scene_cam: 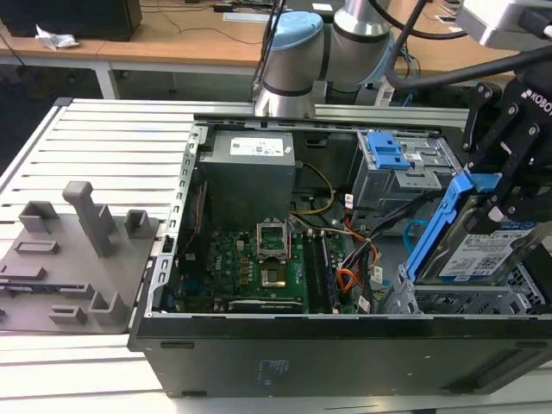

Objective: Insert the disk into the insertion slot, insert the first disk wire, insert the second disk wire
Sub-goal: 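Insert the disk into the insertion slot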

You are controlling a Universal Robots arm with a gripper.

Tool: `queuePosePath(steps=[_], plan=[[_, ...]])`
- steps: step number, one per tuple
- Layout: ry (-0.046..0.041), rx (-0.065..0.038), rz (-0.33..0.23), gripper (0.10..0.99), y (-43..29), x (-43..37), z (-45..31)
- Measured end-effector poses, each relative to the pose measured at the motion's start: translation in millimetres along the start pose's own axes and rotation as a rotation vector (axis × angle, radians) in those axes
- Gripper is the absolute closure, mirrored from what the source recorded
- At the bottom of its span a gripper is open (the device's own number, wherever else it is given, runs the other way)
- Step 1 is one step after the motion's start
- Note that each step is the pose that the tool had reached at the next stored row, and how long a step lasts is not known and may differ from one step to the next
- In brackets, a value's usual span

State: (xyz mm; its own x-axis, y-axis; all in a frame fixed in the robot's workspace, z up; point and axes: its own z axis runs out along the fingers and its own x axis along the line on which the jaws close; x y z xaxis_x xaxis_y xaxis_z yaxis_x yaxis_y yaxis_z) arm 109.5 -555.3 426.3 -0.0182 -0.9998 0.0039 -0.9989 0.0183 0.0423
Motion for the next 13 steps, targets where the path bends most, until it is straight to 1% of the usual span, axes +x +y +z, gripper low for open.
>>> queuePosePath(steps=[4, 7, 11, 13], plan=[[-0.0001, 0.0, 0.0, 0.718, -0.3, 0.0, 6.8], [0.0001, 0.0, 0.0, 0.718, -0.6, -0.1, 14.0], [0.0, 0.0, 0.0, 0.718, -0.9, -0.1, 20.4], [0.0, 0.0, 0.0, 0.718, -1.0, -0.1, 22.5]])
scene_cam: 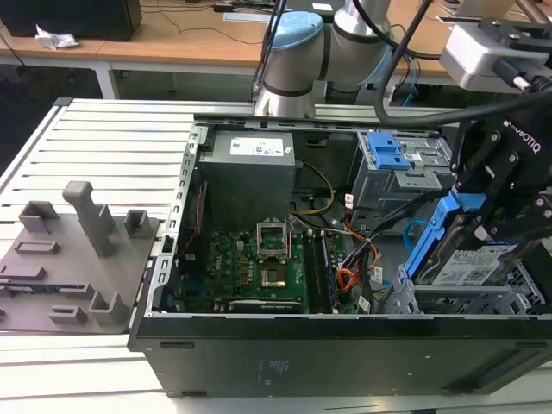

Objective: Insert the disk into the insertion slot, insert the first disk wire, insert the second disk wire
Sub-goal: 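Insert the disk into the insertion slot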

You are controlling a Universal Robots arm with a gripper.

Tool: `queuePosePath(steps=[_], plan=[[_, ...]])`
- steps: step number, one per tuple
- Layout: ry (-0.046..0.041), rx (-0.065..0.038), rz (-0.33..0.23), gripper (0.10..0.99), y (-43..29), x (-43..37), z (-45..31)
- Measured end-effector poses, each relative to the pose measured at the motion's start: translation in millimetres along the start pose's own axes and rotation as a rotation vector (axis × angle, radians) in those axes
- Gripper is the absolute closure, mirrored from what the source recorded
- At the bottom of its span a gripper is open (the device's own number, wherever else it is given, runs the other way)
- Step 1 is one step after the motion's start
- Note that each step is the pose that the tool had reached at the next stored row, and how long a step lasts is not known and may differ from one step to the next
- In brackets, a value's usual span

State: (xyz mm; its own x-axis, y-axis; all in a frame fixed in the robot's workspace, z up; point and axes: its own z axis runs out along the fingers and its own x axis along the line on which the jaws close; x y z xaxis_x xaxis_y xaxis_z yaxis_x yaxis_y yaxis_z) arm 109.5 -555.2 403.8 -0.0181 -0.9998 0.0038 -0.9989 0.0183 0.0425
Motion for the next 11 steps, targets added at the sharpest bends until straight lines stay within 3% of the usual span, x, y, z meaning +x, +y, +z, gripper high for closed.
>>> queuePosePath(steps=[3, 9, 10, 11], plan=[[0.0001, 0.0, 0.0, 0.718, -0.2, 0.0, 3.6], [0.0003, 0.0, 0.0, 0.71, -0.2, 0.0, 3.8], [0.0001, 0.0, 0.0, 0.643, -0.1, 0.0, 3.9], [0.0002, 0.0, 0.0, 0.643, -0.1, 0.0, 3.9]])
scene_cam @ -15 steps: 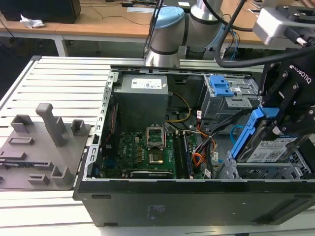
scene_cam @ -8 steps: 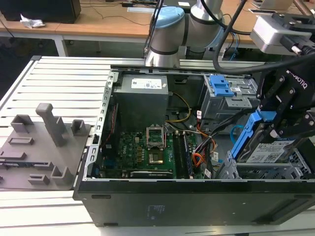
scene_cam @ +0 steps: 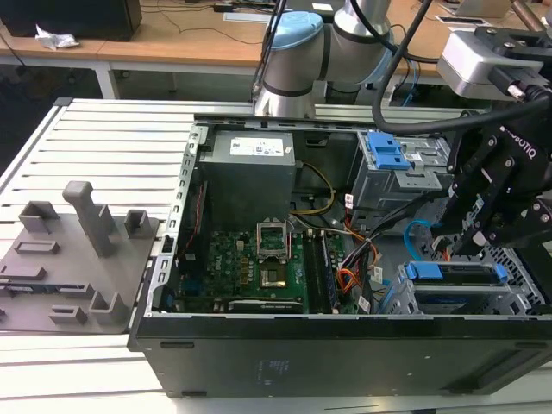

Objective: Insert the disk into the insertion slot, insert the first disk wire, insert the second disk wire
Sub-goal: 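Insert the disk into the insertion slot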

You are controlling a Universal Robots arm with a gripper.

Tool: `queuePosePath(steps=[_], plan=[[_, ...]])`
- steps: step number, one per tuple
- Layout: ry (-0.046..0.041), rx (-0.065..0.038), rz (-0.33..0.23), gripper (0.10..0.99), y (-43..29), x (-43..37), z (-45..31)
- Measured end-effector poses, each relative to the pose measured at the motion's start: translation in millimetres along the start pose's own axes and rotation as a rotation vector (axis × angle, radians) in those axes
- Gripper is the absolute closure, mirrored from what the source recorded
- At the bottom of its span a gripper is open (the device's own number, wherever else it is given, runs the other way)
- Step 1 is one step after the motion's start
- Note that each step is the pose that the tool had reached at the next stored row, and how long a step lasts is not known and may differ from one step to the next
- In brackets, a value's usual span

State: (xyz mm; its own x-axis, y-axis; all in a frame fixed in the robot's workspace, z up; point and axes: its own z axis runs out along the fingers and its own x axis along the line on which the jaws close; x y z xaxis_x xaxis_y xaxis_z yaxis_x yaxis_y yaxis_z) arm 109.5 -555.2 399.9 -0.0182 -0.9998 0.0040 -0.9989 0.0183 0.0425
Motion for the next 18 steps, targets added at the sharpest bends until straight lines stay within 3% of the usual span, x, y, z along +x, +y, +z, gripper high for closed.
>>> queuePosePath(steps=[3, 8, 12, 15, 16, 18], plan=[[0.0001, 0.0, 0.0, 0.659, 0.0, 0.0, 0.0], [0.0002, 0.0, 0.0, 0.969, 0.0, 0.0, 0.0], [0.0004, 0.0, 0.0, 0.98, -0.1, 0.0, 0.0], [0.0003, 0.0, 0.0, 0.98, -4.6, -0.1, 4.5], [0.0003, -0.001, 0.0, 0.98, -6.2, -0.1, 7.8], [0.0003, -0.001, 0.0, 0.98, -16.1, -0.3, 17.6]])
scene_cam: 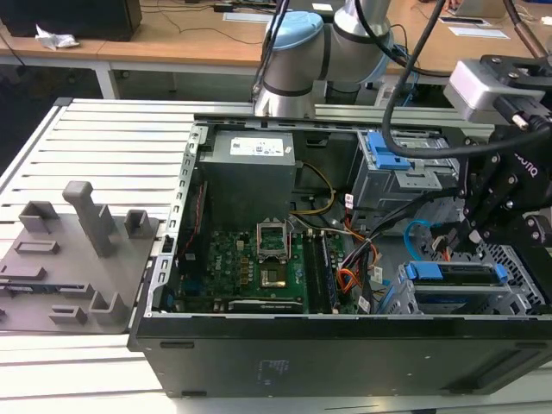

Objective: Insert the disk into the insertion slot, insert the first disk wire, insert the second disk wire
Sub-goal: 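Insert the disk into the insertion slot, then insert the first disk wire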

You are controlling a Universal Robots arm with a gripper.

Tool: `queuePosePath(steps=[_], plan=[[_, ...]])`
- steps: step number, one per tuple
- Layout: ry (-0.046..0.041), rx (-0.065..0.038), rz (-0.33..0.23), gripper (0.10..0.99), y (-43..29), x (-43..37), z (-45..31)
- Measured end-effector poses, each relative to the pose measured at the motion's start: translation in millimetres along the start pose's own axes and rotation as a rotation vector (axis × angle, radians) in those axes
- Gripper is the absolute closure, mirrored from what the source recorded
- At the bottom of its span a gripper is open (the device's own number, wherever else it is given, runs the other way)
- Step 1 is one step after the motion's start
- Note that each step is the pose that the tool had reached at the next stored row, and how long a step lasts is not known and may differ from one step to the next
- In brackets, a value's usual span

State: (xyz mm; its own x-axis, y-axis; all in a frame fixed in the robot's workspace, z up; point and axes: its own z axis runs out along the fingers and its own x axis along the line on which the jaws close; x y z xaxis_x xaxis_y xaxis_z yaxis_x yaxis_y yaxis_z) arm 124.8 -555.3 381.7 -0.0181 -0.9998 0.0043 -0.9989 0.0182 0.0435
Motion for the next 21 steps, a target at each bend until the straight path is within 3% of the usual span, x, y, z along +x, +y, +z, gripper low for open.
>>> queuePosePath(steps=[9, 21], plan=[[0.0, 0.0, 0.0, 0.98, -9.4, -0.2, 16.1], [0.0001, 0.0, 0.0, 0.98, -11.2, -0.3, 17.8]])
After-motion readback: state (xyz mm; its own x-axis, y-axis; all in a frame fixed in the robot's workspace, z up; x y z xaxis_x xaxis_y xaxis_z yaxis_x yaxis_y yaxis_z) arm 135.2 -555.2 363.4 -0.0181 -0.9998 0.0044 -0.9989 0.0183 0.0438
